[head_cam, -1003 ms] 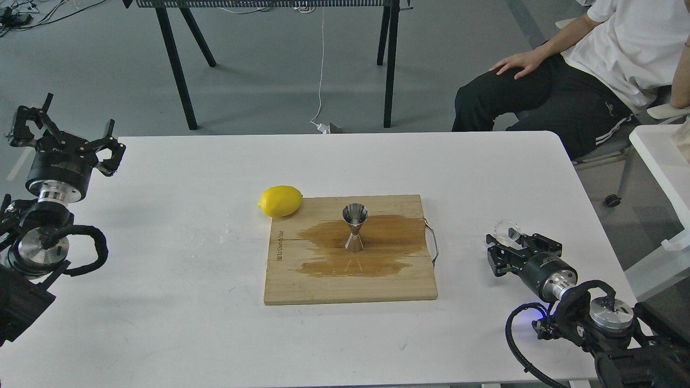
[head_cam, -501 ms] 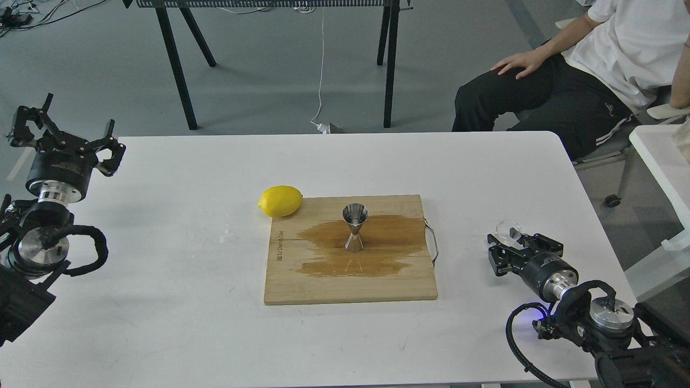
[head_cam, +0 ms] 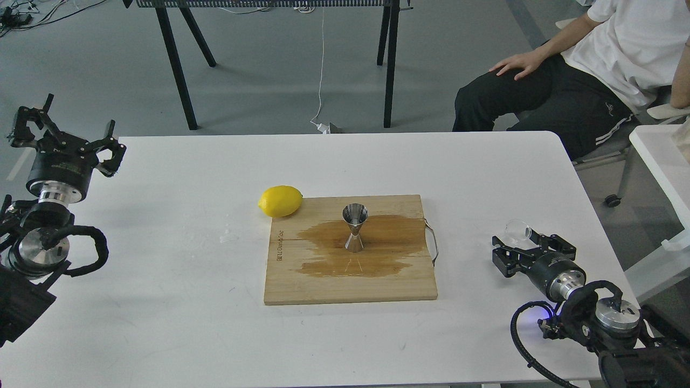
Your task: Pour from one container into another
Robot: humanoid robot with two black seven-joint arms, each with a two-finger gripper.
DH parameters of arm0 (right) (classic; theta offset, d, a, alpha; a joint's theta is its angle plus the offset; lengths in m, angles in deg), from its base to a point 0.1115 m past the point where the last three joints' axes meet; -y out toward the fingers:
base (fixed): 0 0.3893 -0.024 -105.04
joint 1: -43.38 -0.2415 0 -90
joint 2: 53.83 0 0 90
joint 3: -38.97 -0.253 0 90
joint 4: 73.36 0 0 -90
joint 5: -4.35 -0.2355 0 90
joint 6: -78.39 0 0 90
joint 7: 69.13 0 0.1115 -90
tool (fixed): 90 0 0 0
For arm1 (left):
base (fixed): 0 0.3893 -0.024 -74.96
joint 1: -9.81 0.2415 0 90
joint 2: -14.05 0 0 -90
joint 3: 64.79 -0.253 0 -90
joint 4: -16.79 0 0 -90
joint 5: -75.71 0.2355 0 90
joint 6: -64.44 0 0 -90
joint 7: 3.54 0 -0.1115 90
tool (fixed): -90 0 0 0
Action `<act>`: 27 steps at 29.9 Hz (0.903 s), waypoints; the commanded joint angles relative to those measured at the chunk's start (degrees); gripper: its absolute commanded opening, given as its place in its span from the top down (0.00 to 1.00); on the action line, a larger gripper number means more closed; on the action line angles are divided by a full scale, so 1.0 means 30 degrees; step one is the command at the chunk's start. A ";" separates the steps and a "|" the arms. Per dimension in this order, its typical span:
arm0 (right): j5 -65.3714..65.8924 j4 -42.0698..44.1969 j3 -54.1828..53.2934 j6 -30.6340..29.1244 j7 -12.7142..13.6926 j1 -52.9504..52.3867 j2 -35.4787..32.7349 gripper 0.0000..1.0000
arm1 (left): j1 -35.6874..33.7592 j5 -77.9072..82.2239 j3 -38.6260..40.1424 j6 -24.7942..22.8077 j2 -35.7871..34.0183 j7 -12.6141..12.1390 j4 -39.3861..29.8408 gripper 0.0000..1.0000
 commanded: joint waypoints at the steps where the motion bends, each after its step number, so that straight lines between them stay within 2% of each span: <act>1: -0.0004 -0.0075 0.0003 0.0023 0.0007 -0.0028 0.0015 0.21 | 0.0013 0.0001 0.0000 0.0000 -0.0028 0.0000 -0.0008 0.00; 4: -0.0004 -0.0280 -0.0027 -0.0006 0.0007 0.0001 0.0015 0.15 | 0.0014 0.0001 0.0000 0.0000 -0.0028 0.0000 -0.0008 0.00; 6: -0.0004 -0.0311 -0.0027 -0.0006 0.0007 0.0001 0.0015 0.07 | 0.0014 0.0001 0.0000 0.0000 -0.0028 0.0000 -0.0008 0.00; 18: -0.0004 -0.1656 -0.0201 -0.0328 0.0008 0.0059 -0.0307 0.05 | 0.0102 0.0001 0.0000 0.0000 -0.0203 0.0000 -0.0008 0.00; 20: 0.0054 -0.1862 -0.0436 -0.1027 0.0036 0.0059 -0.0453 0.04 | 0.0102 0.0001 0.0000 0.0000 -0.0233 0.0000 -0.0008 0.00; 23: 0.0084 -0.1892 -0.0466 -0.3193 -0.0021 -0.0057 -0.0687 0.03 | 0.0102 0.0001 0.0029 0.0000 -0.0233 0.0000 -0.0008 0.00; 27: 0.0142 -0.2009 -0.0525 -0.3990 -0.0051 -0.0671 -0.1418 0.02 | 0.0102 0.0001 0.0029 0.0000 -0.0233 0.0000 -0.0008 0.00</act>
